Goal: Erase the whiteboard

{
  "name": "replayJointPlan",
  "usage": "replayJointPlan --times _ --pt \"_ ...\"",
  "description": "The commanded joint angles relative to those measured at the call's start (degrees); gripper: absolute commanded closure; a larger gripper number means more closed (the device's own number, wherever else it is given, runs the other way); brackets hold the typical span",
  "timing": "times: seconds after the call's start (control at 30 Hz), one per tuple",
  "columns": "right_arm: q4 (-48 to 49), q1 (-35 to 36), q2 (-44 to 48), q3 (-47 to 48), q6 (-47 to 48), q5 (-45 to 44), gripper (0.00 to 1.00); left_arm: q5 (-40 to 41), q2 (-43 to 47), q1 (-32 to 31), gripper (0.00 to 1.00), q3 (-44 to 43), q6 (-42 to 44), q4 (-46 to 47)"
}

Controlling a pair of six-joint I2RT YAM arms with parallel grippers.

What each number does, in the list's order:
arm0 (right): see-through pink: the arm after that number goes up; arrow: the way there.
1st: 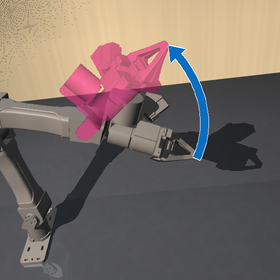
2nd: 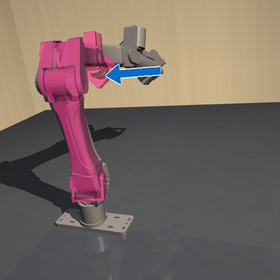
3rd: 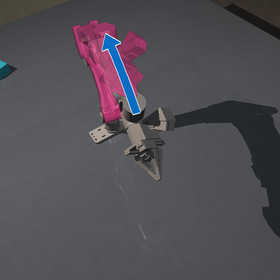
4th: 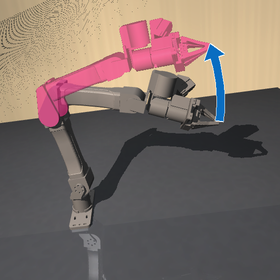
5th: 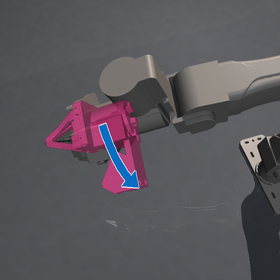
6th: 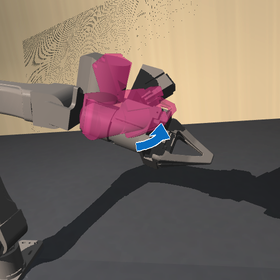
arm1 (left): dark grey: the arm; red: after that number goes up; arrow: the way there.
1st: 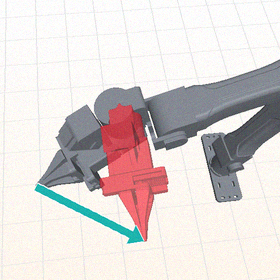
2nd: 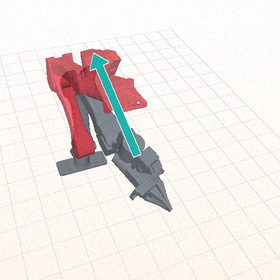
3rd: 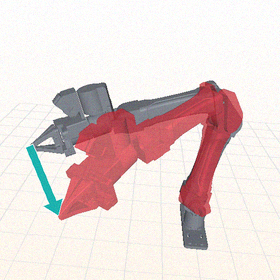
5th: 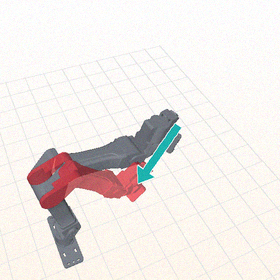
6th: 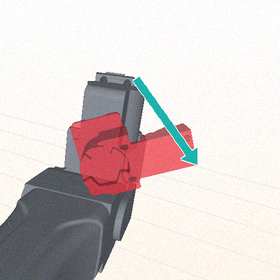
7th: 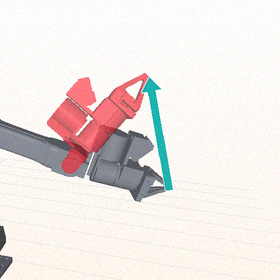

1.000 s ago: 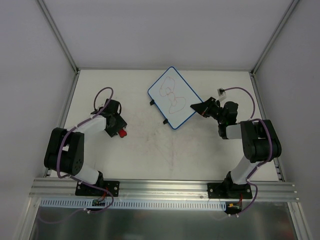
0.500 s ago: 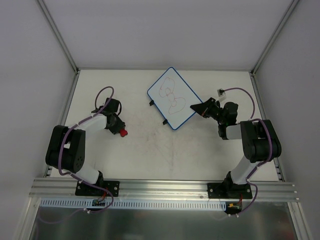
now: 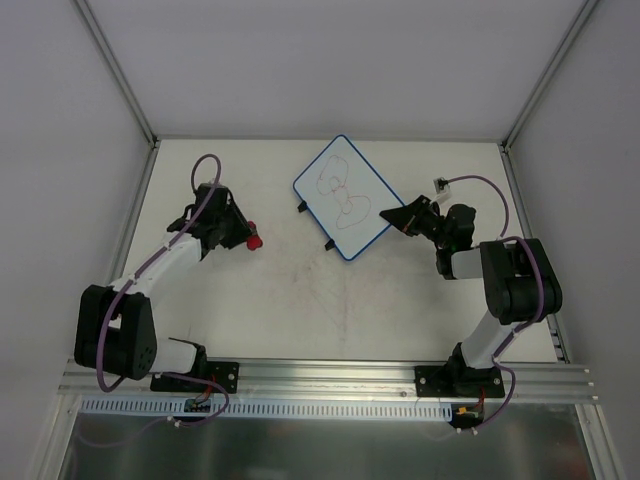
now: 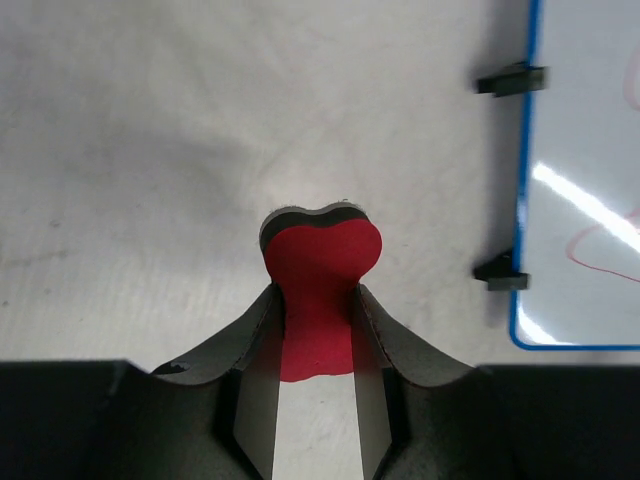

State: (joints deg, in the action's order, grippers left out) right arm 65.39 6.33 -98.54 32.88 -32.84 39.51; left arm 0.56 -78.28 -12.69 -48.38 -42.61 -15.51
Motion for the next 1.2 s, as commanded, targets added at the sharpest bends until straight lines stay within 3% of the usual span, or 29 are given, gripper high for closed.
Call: replayJointPlan --times 0.0,0.13,0.33,0.47,0.63,0.87,1.17 --pt "4.14 1.58 -0.60 0.95 -0.21 4.61 1.00 -10.03 2.43 -0.23 0.77 -3.12 7.09 8.37" --pt "4.05 1.93 -1.04 1.30 -0.21 4.70 1.00 -18.47 -1.95 -0.23 0.78 -6.36 9.91 14.97" --pt "-0.16 2.72 0.19 1.74 2.60 3.74 1.00 -32.26 -13.44 -0.32 0.81 -12.68 5.89 34.29" --pt "-2.98 3.60 1.33 1.92 5.50 2.95 1.00 -32.90 -21.72 -1.55 0.81 -21.39 4.90 39.06" --pt "-3.16 3.95 1.42 2.01 5.51 2.94 1.00 -31.50 -32.61 -2.69 0.82 -34.22 7.27 39.33" --pt "-3.95 4.57 0.90 2.53 5.77 2.86 1.00 -28.95 -44.14 -2.61 0.83 -55.22 11.41 32.65" --pt "-8.34 5.71 2.13 2.97 9.02 1.19 1.00 -25.87 -45.12 -4.71 0.87 -54.46 18.69 29.57"
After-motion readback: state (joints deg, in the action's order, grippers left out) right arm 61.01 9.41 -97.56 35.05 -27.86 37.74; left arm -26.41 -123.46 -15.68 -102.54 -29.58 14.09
